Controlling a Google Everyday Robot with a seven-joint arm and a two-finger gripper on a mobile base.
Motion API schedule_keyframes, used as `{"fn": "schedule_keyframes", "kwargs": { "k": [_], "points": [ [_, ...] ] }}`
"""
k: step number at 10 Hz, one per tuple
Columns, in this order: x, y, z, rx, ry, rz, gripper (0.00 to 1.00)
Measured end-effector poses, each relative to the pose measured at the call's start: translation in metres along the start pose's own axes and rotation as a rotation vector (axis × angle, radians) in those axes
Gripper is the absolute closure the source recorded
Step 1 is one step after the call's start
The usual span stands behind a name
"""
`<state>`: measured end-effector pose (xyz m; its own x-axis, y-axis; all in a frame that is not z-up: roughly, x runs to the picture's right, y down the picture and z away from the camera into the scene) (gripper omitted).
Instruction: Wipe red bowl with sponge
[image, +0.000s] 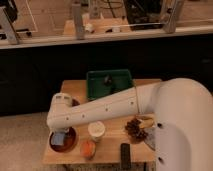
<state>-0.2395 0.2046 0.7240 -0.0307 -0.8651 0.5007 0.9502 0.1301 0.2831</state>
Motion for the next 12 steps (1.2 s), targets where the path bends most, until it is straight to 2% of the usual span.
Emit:
{"fn": "schedule_keyframes", "kwargs": {
  "k": [3, 7, 10, 12],
  "points": [
    [-0.019, 0.000, -0.002, 0.000, -0.024, 0.004, 1.00],
    [-0.017, 0.015, -0.009, -0.016, -0.031, 0.061, 1.00],
    [-0.007, 0.026, -0.014, -0.030, 0.046, 0.104, 1.00],
    [0.000, 0.024, -0.013, -0.024, 0.094, 0.115, 1.00]
  ]
}}
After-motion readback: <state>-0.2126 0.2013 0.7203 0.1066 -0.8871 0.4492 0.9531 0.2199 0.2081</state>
